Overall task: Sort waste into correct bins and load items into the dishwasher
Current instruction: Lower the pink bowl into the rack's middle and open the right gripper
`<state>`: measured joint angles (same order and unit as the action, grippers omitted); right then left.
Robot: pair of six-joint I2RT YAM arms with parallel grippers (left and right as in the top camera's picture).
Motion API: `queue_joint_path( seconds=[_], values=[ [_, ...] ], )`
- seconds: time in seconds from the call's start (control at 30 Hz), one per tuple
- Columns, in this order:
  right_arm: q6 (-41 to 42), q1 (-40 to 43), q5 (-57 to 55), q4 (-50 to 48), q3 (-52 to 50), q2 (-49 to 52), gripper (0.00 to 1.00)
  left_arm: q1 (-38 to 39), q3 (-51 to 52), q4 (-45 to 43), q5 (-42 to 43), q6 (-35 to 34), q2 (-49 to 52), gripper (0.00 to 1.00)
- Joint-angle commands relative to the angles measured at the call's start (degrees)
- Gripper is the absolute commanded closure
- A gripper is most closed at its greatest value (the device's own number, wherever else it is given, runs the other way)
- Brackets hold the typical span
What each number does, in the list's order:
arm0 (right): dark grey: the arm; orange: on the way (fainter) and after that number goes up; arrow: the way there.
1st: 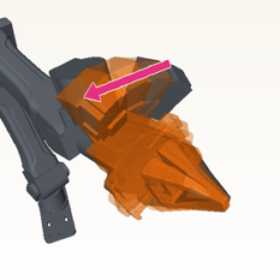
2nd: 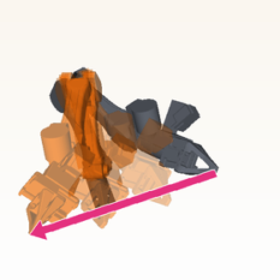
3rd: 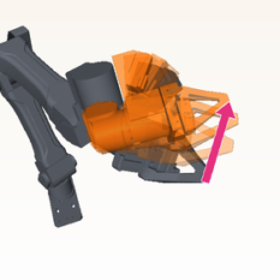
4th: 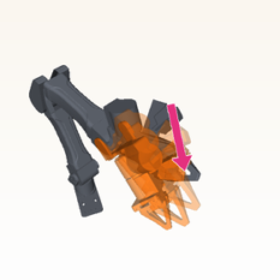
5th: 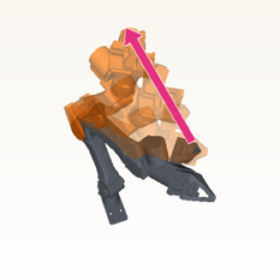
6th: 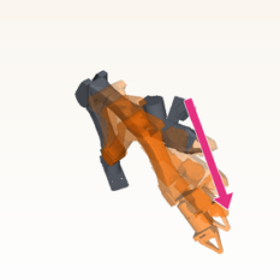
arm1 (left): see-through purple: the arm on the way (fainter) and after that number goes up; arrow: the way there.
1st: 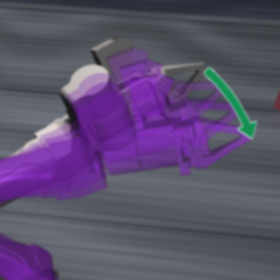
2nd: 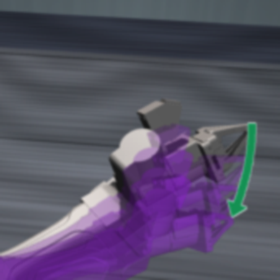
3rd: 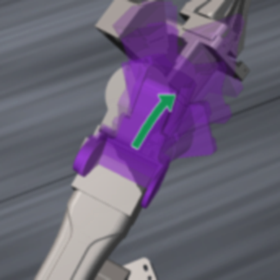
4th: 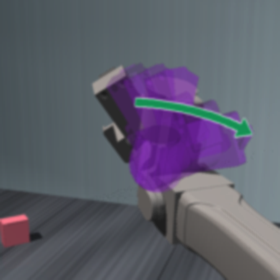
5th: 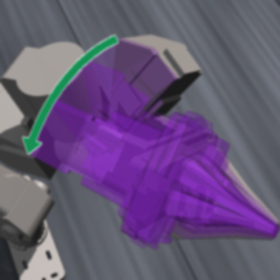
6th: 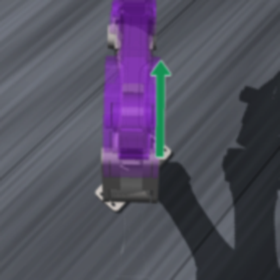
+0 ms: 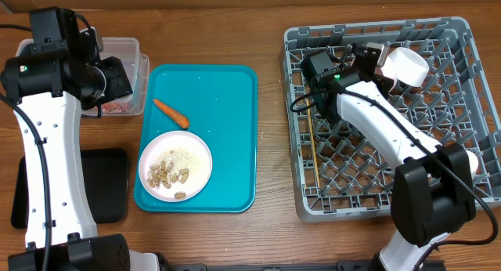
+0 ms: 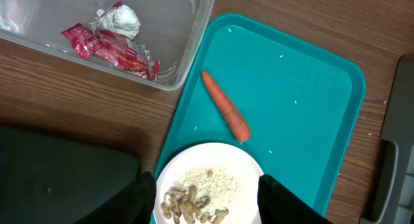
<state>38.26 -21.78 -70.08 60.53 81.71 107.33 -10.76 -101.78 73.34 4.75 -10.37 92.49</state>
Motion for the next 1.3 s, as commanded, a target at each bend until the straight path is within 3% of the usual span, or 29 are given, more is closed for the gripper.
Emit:
queue_joint_path(
  seconds=[0.0,0.17,0.37,0.5,0.7,0.9,1.17,1.27],
  values=[
    [-0.2,0.5,-2.7,-0.6,-0.2,0.0,0.96,-0.1,-1.2,0.1,0.9,-0.6,-0.7,0.47],
    [0.1,0.9,6.3,-3.2,-1.8,0.2,0.96,-0.1,-1.2,0.1,0.9,-0.5,-0.7,0.47],
    [-2.9,1.1,-7.4,-3.4,-2.4,0.2,0.96,-0.1,-1.2,0.1,0.9,-0.5,-0.7,0.47],
    [-5.7,1.2,-10.5,-5.3,-2.1,0.2,0.96,-0.1,-1.2,0.0,0.9,-0.5,-0.7,0.47],
    [-5.0,1.2,2.2,-6.4,-3.3,0.2,0.96,-0.1,-1.2,0.1,0.9,-0.5,-0.7,0.47],
    [-3.0,0.9,3.7,-6.4,-7.5,0.2,0.96,-0.1,-1.2,0.1,0.9,-0.5,-0.7,0.47],
    [-2.2,-5.8,14.9,-6.0,-7.4,0.2,0.96,-0.1,-1.2,0.1,0.9,-0.6,-0.7,0.47],
    [-2.2,-9.0,17.3,-5.8,-7.4,0.2,0.78,-0.1,-1.2,0.1,0.9,-0.6,-0.7,0.47]
  ],
)
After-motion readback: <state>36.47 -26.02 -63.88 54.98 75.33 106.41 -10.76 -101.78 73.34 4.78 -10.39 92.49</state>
